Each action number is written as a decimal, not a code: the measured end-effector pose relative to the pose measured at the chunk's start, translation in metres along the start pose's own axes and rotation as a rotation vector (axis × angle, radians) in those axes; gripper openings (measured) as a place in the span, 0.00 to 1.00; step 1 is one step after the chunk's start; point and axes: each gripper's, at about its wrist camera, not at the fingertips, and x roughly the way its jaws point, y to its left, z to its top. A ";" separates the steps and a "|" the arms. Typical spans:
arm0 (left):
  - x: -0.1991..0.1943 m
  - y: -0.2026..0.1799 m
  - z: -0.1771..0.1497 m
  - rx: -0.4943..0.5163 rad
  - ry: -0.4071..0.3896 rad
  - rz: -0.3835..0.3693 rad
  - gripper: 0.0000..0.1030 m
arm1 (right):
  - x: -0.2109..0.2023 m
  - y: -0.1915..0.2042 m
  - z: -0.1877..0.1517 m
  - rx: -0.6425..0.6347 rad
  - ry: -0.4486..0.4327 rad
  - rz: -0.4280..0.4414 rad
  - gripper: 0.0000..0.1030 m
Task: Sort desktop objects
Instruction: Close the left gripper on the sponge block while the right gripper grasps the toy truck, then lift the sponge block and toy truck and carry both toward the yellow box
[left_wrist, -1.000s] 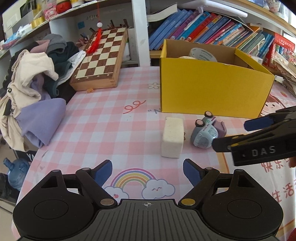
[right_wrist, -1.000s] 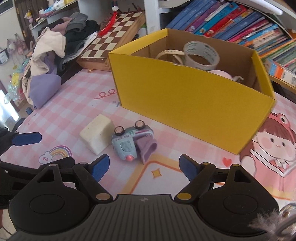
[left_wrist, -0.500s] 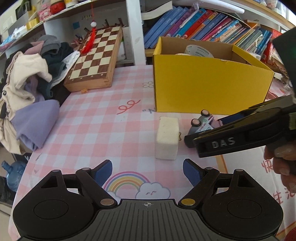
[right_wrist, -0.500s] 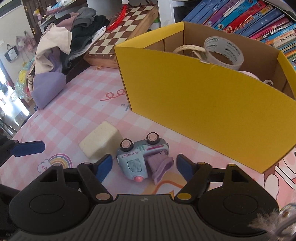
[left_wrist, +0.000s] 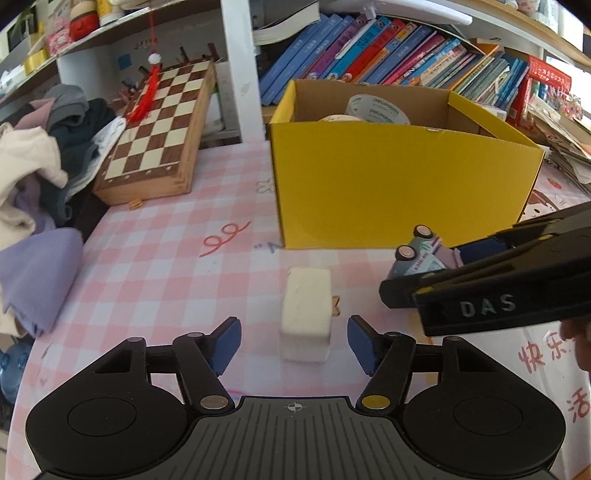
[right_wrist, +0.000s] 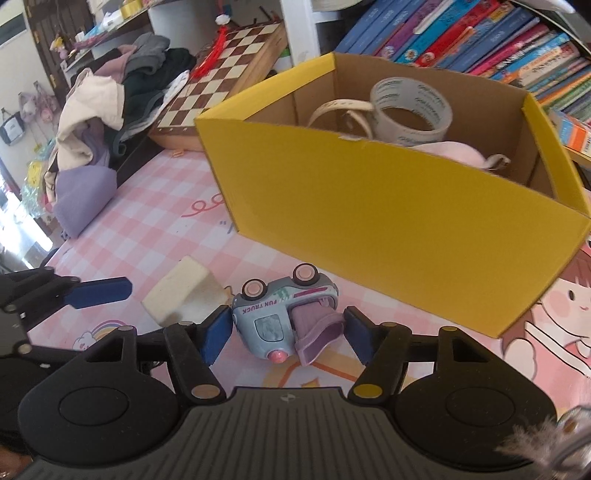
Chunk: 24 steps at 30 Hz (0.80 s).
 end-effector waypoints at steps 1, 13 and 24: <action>0.002 -0.001 0.001 0.004 0.002 -0.002 0.58 | -0.002 -0.002 -0.001 0.010 0.001 -0.004 0.62; 0.022 -0.005 0.008 0.003 0.039 -0.033 0.45 | -0.025 -0.014 -0.014 0.054 0.012 -0.054 0.62; 0.017 0.002 0.006 -0.020 0.037 -0.068 0.24 | -0.043 -0.013 -0.033 0.079 0.018 -0.097 0.62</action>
